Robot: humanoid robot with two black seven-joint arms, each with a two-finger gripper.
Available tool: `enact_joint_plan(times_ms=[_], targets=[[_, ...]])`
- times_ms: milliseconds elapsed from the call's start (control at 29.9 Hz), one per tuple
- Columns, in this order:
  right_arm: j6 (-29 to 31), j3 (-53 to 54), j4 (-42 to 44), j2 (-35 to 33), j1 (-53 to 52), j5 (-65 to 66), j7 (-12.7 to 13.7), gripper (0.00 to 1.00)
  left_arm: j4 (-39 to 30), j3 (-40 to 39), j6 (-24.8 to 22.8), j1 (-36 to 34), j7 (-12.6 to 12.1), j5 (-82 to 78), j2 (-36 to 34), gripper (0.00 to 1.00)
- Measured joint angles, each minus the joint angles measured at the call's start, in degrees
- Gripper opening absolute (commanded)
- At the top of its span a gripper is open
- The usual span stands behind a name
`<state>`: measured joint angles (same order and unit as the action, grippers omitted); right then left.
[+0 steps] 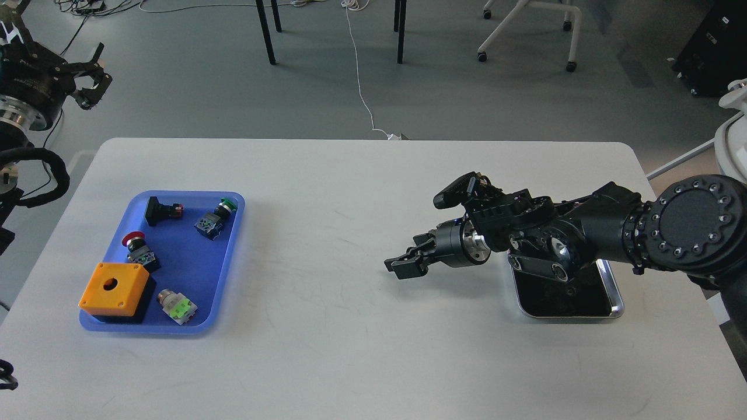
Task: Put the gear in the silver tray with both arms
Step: 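Reach the right gripper to the gear on the table and grasp it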
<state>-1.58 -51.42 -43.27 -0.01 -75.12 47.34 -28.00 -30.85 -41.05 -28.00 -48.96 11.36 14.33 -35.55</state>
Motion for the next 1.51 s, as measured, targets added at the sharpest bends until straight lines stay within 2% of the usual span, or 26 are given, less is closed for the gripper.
enact_joint_plan(times_ms=[368, 468, 736, 936, 1271, 1505], targets=[[-0.75, 0.4, 3.13, 0.01, 3.48, 3.43, -0.01, 0.94, 0.0, 0.09, 0.0, -0.02, -0.05, -0.01, 0.03, 0.97], [-1.29, 0.34, 3.26, 0.01, 3.64, 3.68, -0.01, 0.91, 0.0, 0.09, 0.0, -0.08, -0.05, -0.01, -0.11, 0.97], [-1.59, 0.36, 3.29, 0.01, 3.67, 3.78, 0.02, 0.74, 0.0, 0.09, 0.0, -0.09, -0.04, -0.01, -0.22, 0.97], [-1.91, 0.38, 3.07, 0.01, 3.45, 5.14, 0.02, 0.66, 0.0, 0.07, 0.0, -0.09, -0.03, -0.01, -0.66, 0.97], [-1.56, 0.37, 2.36, 0.02, 1.97, 5.92, -0.01, 0.41, 0.0, 0.0, 0.0, -0.09, 0.0, 0.03, -2.15, 0.97], [-1.5, 0.36, 2.32, 0.02, 1.47, 7.97, 0.0, 0.3, 0.0, 0.0, 0.0, -0.09, 0.0, 0.08, -2.44, 0.97]])
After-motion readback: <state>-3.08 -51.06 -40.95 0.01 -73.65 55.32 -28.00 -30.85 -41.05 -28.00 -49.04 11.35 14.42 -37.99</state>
